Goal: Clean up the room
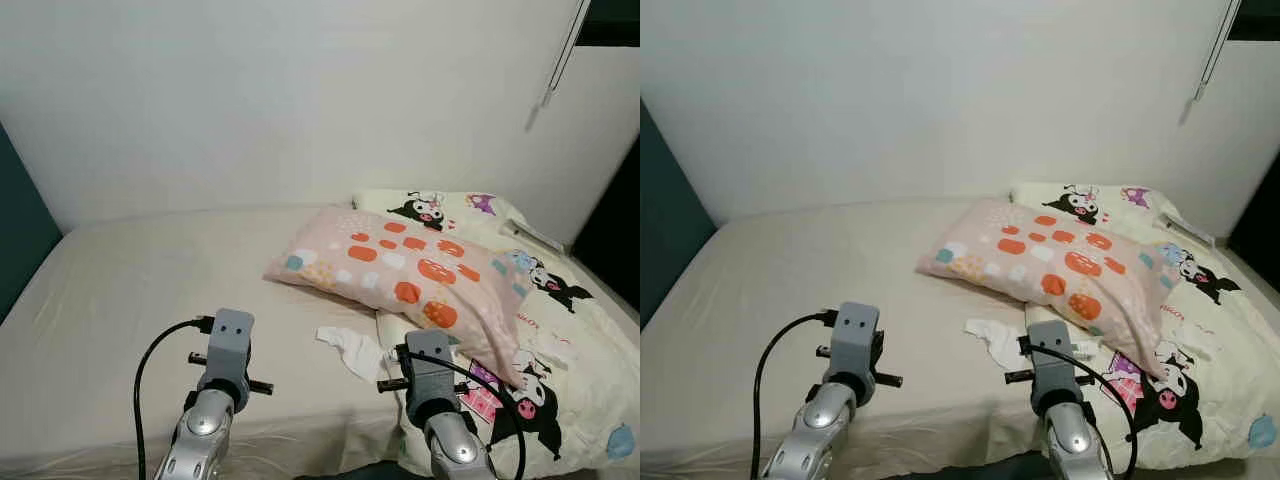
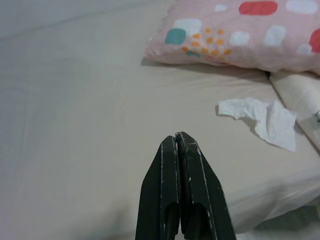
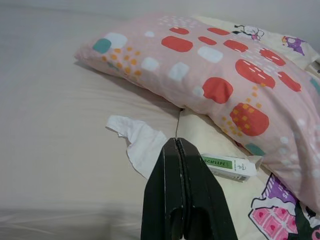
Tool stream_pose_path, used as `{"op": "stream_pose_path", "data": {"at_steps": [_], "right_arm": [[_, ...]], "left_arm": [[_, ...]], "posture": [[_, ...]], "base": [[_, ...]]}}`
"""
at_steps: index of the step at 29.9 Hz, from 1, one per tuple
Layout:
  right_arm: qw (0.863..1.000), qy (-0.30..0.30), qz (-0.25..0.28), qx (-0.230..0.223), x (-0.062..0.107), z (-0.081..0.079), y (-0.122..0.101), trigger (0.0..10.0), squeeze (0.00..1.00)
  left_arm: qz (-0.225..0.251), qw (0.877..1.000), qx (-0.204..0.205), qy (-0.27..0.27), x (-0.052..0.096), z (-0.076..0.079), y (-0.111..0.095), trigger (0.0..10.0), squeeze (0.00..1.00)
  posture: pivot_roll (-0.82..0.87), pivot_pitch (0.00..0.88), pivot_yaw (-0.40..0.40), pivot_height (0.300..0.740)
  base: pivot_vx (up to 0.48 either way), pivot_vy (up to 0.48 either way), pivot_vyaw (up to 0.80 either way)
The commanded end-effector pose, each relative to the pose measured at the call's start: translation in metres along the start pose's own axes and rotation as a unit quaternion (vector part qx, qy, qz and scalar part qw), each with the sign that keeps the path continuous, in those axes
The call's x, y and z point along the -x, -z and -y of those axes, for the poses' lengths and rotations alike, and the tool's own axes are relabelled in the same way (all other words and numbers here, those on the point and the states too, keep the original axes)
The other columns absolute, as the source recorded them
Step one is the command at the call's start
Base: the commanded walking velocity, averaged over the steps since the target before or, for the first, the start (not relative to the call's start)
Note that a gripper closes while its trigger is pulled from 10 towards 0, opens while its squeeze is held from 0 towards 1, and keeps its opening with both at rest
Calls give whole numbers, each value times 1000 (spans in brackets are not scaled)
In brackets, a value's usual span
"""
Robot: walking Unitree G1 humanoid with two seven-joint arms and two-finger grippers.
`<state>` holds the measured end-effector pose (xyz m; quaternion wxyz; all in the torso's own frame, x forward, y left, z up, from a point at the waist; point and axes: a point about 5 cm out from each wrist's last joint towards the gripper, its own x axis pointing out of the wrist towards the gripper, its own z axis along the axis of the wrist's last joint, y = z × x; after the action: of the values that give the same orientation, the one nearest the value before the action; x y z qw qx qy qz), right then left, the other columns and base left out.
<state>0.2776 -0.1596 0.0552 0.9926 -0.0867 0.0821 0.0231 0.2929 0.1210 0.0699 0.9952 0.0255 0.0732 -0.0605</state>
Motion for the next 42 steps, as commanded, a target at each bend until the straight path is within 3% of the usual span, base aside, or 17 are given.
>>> {"op": "stream_pose_path", "data": {"at_steps": [1, 18, 42], "right_arm": [[1000, -4, -10, -7, 0, -2, 3, 10000, 0], [1000, -9, -11, -2, 0, -1, 2, 10000, 0], [999, -25, -25, -13, 0, -5, 6, 10000, 0]], "left_arm": [[6, 1000, 14, -1, 2, -1, 0, 10000, 0], [10, 1000, 28, -5, 3, -2, -2, 10000, 0], [4, 1000, 17, -22, 6, -11, 3, 10000, 0]], "posture": [[-8, 34, -20, 740], [-9, 34, -28, 740], [-3, 35, -28, 740]], "base": [[420, 0, 0], [450, 0, 0], [0, 0, 0]]}}
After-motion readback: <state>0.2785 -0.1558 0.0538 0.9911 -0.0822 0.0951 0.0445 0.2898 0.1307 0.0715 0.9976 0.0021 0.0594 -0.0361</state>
